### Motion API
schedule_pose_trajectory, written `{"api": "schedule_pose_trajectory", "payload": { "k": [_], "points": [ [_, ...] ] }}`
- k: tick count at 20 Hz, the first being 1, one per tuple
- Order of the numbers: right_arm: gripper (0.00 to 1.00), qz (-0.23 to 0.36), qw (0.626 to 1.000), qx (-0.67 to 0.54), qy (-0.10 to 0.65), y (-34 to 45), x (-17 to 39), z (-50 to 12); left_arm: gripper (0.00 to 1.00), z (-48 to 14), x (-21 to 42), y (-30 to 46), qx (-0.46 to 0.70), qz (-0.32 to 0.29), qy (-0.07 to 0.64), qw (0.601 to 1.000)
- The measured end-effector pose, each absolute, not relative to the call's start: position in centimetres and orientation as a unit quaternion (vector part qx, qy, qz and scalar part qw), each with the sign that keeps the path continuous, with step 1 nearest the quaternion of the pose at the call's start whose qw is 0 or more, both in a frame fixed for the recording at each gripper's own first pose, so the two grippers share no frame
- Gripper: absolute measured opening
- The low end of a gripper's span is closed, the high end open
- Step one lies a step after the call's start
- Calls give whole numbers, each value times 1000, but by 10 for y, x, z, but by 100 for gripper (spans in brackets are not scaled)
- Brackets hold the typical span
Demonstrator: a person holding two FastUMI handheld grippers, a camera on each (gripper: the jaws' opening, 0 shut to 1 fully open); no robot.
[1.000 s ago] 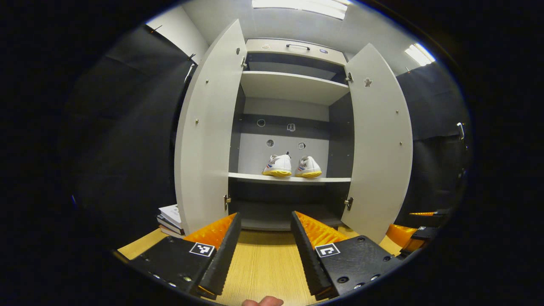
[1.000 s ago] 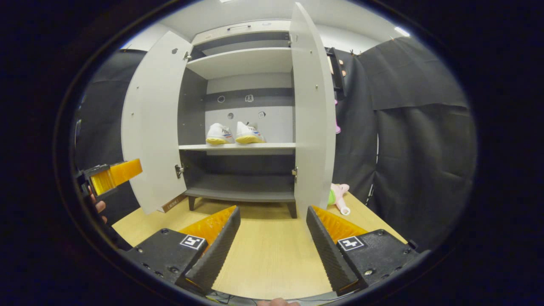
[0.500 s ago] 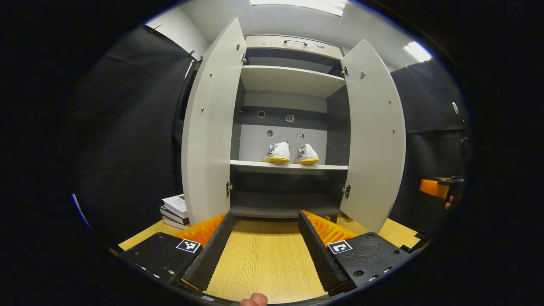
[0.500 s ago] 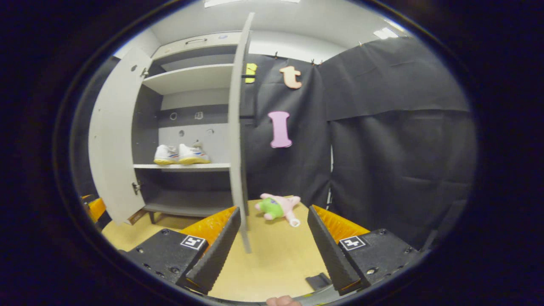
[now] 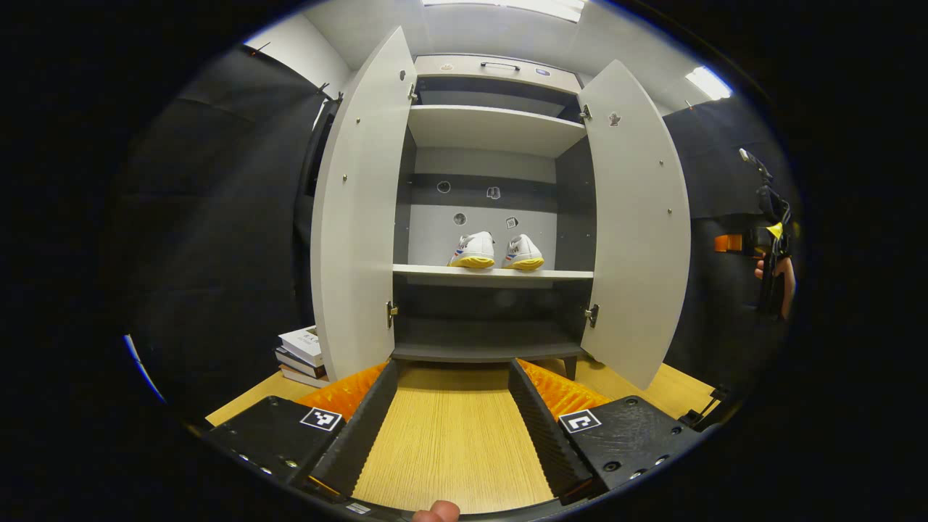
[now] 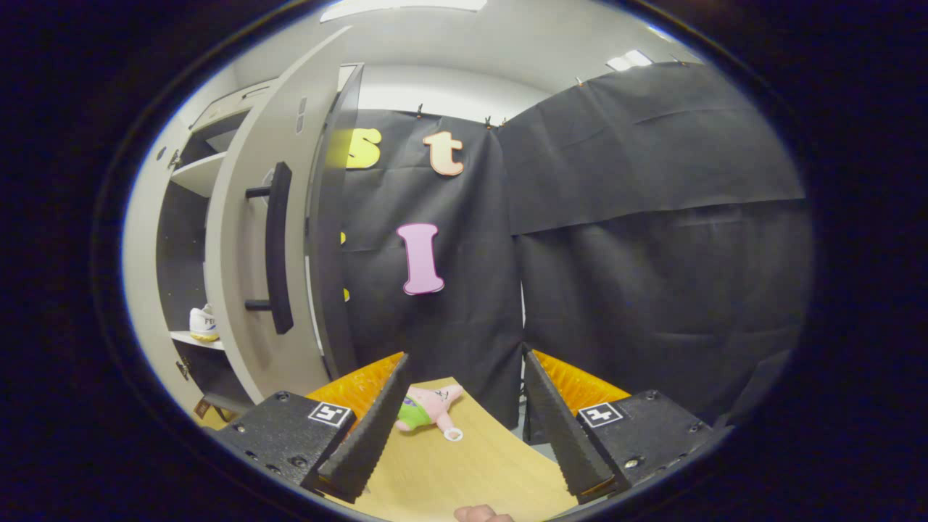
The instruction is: Grab one shoe with the right hand and put it into the shoe cabinet, grab the other shoe with the left hand and put it into the shoe cabinet; then close the right door with the right hand and the left door with the left hand.
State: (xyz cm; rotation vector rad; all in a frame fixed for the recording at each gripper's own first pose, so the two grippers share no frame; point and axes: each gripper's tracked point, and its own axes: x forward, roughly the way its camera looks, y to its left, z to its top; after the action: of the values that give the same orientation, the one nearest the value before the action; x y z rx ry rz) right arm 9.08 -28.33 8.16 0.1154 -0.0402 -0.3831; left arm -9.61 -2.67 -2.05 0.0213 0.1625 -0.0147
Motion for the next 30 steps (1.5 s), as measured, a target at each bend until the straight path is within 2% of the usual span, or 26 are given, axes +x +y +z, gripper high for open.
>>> {"api": "schedule_pose_trajectory", "payload": {
  "k": [6,12,13,15,16,26,27,28,29,30],
  "points": [
    [99,-172,984,25,-23,-264,139,122,93,-23,-92,-25,9,-2,85,996],
    [97,-158,986,23,-47,-240,146,145,93,-27,-89,-26,2,-2,93,996],
    [100,-150,987,28,-43,-234,148,141,93,-27,-88,-28,2,-4,93,996],
    [88,-130,990,29,-44,-217,148,144,93,-25,-86,-32,1,-11,91,996],
    [95,-118,991,26,-56,-206,147,151,93,-24,-84,-33,2,-14,89,996],
    [95,-15,998,33,-54,-77,176,156,93,-23,-87,-23,5,-7,88,996],
    [89,-4,998,35,-55,-65,182,159,93,-23,-88,-20,5,-2,89,996],
    [89,4,998,36,-56,-54,188,162,93,-23,-89,-17,5,3,89,996],
    [95,6,998,34,-58,-44,194,163,93,-23,-89,-13,5,8,90,996],
    [96,4,997,34,-63,-41,196,167,93,-24,-89,-9,6,12,92,996]
  ]
}}
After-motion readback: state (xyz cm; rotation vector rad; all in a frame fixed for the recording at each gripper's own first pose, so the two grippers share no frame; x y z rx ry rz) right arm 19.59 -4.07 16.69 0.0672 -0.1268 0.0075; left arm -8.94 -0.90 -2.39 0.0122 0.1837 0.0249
